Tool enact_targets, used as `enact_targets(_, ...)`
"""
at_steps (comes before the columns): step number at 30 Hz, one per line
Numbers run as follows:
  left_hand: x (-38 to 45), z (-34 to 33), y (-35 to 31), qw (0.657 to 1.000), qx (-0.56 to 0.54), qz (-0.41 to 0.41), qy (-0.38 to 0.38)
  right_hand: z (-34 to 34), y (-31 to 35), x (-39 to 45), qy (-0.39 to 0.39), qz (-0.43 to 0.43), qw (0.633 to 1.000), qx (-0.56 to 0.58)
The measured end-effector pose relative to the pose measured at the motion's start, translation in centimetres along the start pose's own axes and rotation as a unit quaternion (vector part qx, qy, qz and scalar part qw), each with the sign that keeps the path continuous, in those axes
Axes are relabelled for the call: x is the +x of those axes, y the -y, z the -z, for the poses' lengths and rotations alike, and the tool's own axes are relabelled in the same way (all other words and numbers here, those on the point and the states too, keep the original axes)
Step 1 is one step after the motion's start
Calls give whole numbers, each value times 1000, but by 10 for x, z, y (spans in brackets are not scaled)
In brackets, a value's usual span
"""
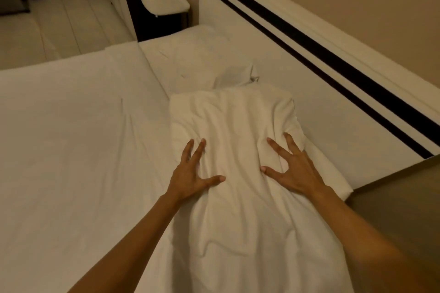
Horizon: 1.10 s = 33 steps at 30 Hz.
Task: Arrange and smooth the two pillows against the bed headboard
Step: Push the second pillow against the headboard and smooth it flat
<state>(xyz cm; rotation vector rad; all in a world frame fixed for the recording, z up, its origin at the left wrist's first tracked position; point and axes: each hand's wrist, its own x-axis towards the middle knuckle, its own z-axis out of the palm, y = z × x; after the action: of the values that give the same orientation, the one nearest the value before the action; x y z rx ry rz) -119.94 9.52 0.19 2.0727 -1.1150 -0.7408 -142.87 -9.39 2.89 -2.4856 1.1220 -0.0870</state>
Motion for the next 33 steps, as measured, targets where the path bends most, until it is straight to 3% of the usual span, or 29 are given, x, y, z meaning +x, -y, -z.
enact_targets(15,100,-79,-76,999,30,10,-23,54,-119,98,19,43,999,-28)
enact_targets(33,261,-174,-12,997,-23,77,-14,-8,-207,272,110,46,988,-96)
